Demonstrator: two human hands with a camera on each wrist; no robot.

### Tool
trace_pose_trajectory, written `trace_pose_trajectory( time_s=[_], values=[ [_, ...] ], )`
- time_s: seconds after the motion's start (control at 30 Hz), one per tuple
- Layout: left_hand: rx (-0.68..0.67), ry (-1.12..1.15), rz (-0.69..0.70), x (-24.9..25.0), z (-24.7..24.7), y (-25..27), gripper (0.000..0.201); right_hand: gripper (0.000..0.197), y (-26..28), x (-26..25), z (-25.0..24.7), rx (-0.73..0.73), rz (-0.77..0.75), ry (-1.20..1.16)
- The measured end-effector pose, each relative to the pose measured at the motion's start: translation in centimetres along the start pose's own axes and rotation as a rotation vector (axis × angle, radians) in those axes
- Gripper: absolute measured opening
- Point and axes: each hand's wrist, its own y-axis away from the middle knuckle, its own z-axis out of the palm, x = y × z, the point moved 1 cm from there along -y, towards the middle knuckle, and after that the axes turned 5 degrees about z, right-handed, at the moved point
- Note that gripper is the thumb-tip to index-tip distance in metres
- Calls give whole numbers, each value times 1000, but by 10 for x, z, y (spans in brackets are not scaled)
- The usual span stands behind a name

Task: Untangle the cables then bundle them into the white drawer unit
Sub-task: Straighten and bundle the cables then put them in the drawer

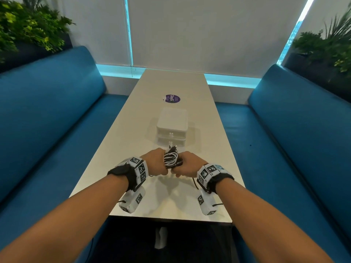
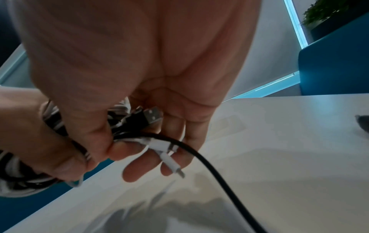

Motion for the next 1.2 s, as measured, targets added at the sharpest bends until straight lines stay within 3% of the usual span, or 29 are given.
trace_pose_trajectory(
  time_s=[0.1,0.17,0.23,0.4,0.57,0.73,1.0,1.2],
  values=[
    [29,-24,-34,-2,4,0,17,24,0,4,-1,-19,5,26],
    [35,-30,-51,-5,6,0,17,16,3,6,-1,-6,-3,31],
    [33,-24,-37,-6,9,0,18,8,5,6,-1,34,-16,49],
    [14,68,-2,-8,13,0,23,12,3,5,-1,84,-23,51],
    [-32,296,6,-9,10,4,20,10,-2,3,-2,106,-68,39],
    [-39,271,-60,-2,7,4,9,10,-4,4,1,139,-74,53],
    [165,203,-98,-7,2,-6,23,55,4,8,4,75,-87,122],
    [318,313,-42,0,2,-3,3,59,4,3,17,190,-111,-19]
  ],
)
